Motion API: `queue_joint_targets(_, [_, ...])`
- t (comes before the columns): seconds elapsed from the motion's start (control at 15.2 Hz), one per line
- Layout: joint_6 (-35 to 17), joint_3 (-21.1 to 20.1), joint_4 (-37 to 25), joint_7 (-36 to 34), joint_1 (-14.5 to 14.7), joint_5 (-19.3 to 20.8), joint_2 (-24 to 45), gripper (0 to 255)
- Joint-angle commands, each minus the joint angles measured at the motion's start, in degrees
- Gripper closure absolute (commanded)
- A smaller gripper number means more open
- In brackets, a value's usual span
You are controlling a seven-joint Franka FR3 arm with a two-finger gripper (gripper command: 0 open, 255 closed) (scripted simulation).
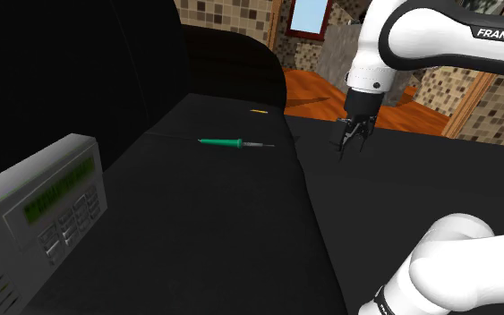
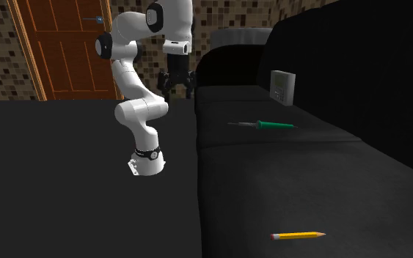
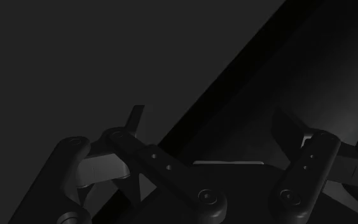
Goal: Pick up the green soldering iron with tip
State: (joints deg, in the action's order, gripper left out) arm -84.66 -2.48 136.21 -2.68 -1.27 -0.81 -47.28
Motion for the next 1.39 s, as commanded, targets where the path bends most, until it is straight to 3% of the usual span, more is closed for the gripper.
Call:
queue_joint_targets(0.0, [0.0,0.0,0.0,0.0,0.0,0.0,0.0,0])
queue_joint_targets(0.66, [-7.6,-0.8,-14.4,7.0,4.0,-2.2,23.0,0])
queue_joint_targets(1.32, [-7.9,-3.2,-35.5,13.1,7.3,-3.7,45.1,0])
